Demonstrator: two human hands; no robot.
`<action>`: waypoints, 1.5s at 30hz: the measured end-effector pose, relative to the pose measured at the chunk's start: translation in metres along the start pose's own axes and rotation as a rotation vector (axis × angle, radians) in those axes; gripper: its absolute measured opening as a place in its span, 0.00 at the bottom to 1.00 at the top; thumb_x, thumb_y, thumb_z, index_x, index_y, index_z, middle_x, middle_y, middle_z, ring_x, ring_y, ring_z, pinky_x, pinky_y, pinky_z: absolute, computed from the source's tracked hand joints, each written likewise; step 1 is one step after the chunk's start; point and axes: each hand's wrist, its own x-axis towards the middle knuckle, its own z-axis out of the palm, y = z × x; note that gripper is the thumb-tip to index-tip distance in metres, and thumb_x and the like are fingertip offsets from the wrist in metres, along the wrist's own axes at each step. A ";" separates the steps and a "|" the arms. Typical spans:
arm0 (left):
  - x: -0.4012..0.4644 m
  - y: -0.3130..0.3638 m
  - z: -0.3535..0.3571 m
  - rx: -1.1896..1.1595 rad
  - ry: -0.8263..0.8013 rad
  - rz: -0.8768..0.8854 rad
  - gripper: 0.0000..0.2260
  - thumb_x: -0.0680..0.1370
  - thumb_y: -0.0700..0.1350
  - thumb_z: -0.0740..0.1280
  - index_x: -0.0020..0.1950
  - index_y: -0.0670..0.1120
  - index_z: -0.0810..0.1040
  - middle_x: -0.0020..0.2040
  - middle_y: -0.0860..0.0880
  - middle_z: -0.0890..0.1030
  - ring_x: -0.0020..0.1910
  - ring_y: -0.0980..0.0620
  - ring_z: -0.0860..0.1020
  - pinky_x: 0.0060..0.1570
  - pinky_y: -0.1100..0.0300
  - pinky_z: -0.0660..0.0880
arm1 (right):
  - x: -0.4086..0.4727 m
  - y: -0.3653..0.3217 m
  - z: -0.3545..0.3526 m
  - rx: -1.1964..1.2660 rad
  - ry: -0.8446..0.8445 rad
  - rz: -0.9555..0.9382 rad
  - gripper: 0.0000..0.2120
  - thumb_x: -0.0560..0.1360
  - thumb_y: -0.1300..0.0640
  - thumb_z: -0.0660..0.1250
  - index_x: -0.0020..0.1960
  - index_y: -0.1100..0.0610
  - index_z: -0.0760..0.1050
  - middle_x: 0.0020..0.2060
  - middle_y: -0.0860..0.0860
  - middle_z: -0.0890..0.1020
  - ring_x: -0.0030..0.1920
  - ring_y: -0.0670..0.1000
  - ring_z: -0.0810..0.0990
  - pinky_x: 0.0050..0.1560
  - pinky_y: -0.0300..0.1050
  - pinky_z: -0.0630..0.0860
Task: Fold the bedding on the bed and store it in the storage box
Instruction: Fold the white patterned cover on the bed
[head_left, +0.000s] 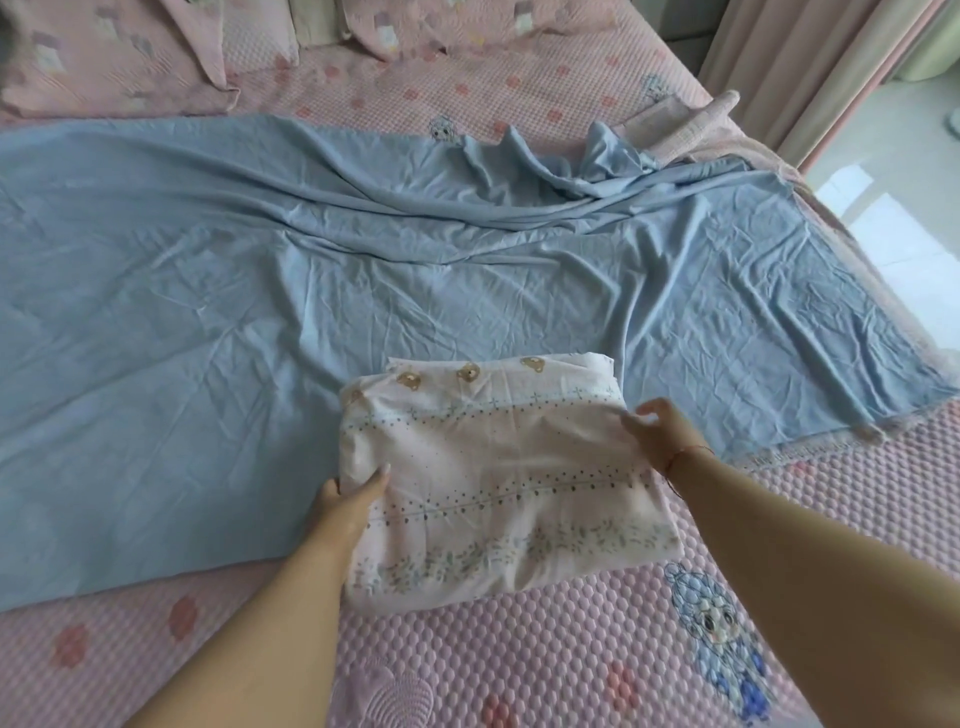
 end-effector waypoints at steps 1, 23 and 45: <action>0.009 0.003 0.000 0.019 0.039 0.037 0.31 0.65 0.66 0.73 0.58 0.47 0.76 0.56 0.46 0.80 0.53 0.44 0.78 0.56 0.50 0.74 | 0.005 -0.006 0.001 0.031 0.044 -0.055 0.08 0.75 0.47 0.65 0.48 0.51 0.72 0.40 0.51 0.74 0.45 0.54 0.74 0.45 0.45 0.70; 0.062 0.034 0.059 0.986 0.264 0.958 0.26 0.80 0.57 0.49 0.77 0.53 0.61 0.77 0.45 0.61 0.76 0.43 0.58 0.74 0.45 0.49 | -0.013 -0.051 0.062 -0.481 0.286 -0.591 0.25 0.77 0.43 0.48 0.69 0.49 0.68 0.68 0.51 0.70 0.70 0.55 0.65 0.72 0.52 0.54; 0.081 0.025 0.043 0.333 0.215 -0.138 0.37 0.75 0.69 0.58 0.70 0.40 0.70 0.66 0.39 0.75 0.60 0.39 0.76 0.57 0.51 0.73 | 0.047 -0.016 0.044 0.156 -0.087 0.292 0.40 0.73 0.31 0.57 0.72 0.61 0.63 0.63 0.59 0.74 0.59 0.60 0.75 0.50 0.48 0.67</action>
